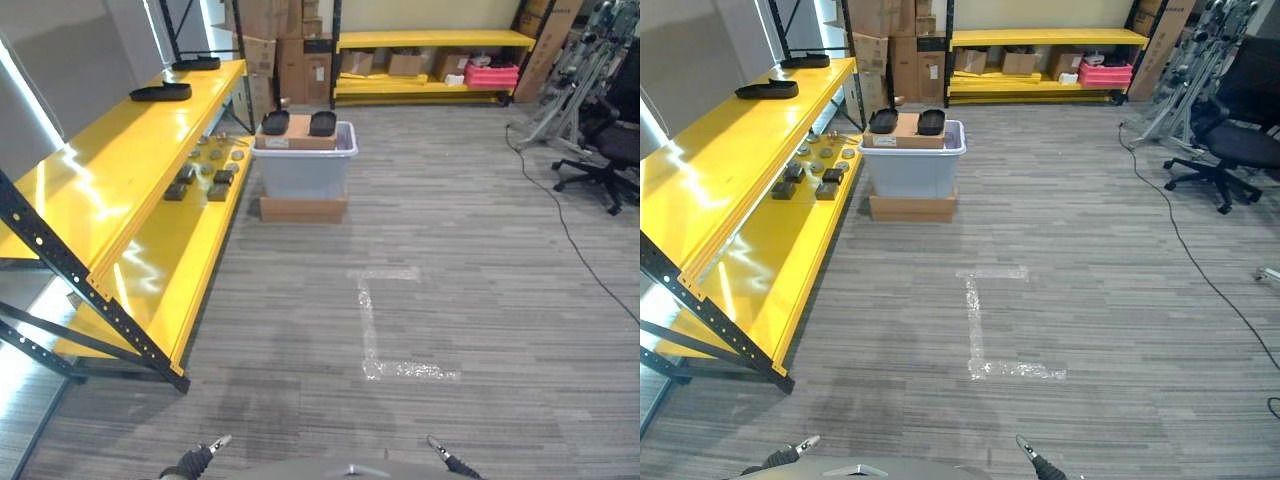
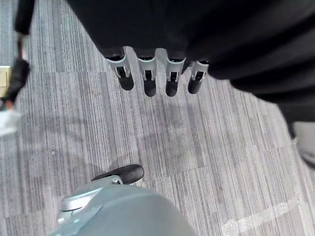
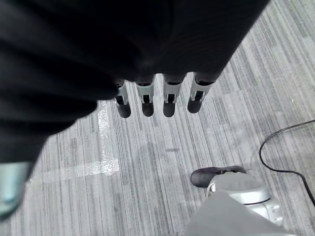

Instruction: Move parts from the plastic box to the shelf.

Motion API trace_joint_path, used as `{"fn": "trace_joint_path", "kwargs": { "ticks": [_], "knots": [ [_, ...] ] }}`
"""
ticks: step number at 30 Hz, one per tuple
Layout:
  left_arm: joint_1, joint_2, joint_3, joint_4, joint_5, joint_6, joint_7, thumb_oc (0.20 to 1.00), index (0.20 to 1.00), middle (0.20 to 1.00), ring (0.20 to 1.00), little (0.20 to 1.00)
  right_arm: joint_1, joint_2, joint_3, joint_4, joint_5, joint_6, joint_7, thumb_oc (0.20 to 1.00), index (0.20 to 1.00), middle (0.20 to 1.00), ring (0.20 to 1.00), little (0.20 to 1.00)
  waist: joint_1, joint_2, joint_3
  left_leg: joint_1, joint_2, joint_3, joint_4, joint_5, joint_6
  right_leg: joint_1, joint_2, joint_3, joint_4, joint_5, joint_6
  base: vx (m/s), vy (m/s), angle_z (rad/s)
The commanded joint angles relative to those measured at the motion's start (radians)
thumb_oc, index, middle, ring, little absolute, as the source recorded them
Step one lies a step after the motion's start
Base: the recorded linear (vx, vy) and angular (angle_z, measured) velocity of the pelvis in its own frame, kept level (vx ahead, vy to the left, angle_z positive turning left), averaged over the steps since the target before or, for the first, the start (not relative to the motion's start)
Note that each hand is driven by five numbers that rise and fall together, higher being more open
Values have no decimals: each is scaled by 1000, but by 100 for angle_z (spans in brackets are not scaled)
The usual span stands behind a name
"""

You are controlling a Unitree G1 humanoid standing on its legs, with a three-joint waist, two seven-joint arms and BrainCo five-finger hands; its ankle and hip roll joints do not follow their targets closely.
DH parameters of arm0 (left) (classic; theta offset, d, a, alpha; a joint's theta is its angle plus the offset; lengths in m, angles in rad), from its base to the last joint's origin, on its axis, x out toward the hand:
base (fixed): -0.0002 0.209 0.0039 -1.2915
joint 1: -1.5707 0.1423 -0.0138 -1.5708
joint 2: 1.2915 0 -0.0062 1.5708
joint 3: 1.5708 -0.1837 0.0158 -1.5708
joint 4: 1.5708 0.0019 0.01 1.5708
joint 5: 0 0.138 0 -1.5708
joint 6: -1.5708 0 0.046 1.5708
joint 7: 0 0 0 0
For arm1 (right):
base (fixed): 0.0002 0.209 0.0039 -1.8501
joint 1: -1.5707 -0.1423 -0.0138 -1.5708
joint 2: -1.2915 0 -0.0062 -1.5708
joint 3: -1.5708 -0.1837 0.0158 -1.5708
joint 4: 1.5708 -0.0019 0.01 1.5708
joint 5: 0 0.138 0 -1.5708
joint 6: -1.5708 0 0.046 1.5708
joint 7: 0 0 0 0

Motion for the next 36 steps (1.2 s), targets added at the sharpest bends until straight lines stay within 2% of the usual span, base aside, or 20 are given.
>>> {"fn": "trace_joint_path", "kwargs": {
  "ticks": [1, 21, 22, 24, 28, 32, 35, 36],
  "knots": [
    [-62, 20, 31, 54, -11, -18, 10, 1000, 1000, 1000, 1000, 1000, -39, -1, 2, 46, 6, -12, 10, 1000, 1000, 1000, 1000, 1000, -5, -22, 32, 54, 56, -13, -44, -22, -75, 107, -79, 12, -191, 120, 114, 16, 3, 3],
    [-65, 21, 49, 65, -7, -18, 41, 1000, 1000, 1000, 1000, 1000, -52, 9, 9, 88, -31, 10, 11, 1000, 1000, 1000, 1000, 1000, 13, -30, 28, 66, 44, -24, -47, -42, -64, 125, -101, -14, -185, 109, 129, 17, 19, 1],
    [-62, 16, 50, 60, -19, -18, 43, 1000, 1000, 1000, 1000, 1000, -53, 4, -42, 92, 31, 7, -11, 1000, 1000, 1000, 1000, 1000, 10, -26, 28, 67, 40, -24, -47, -46, -60, 124, -106, -13, -178, 105, 131, 43, 57, 0],
    [-61, 12, 53, 60, -26, -19, 50, 1000, 1000, 1000, 1000, 1000, -64, 5, -68, 100, 70, 1, -19, 1000, 1000, 1000, 1000, 1000, 9, -24, 30, 69, 36, -22, -47, -50, -57, 124, -112, -13, -168, 103, 134, 37, 68, 0],
    [-62, 8, 43, 65, -20, -19, 53, 1000, 1000, 1000, 1000, 1000, -85, 2, -38, 94, 31, 8, -18, 1000, 1000, 1000, 1000, 1000, 11, -23, 29, 71, 27, -19, -47, -57, -50, 116, -122, -12, -151, 103, 140, 21, 47, 0],
    [-62, 7, 34, 62, -13, -21, 53, 1000, 1000, 1000, 1000, 1000, -94, 8, -40, 89, 58, 8, -7, 1000, 1000, 1000, 1000, 1000, 16, -24, 24, 77, 25, -19, -47, -60, -48, 122, -125, -9, -156, 104, 140, 27, 11, 0],
    [-60, 6, 23, 53, 1, -19, 51, 1000, 1000, 1000, 1000, 1000, -94, 14, -12, 89, 21, 9, -9, 1000, 1000, 1000, 1000, 1000, 22, -25, 16, 80, 27, -17, -47, -61, -50, 131, -122, -15, -172, 105, 138, 25, -10, 0],
    [-61, 5, 19, 50, 7, -18, 51, 1000, 1000, 1000, 1000, 1000, -97, 20, 26, 95, -43, 12, -12, 1000, 1000, 1000, 1000, 1000, 27, -27, 14, 80, 30, -17, -47, -61, -52, 134, -118, -18, -186, 106, 136, 1, -31, 0]
  ]
}}
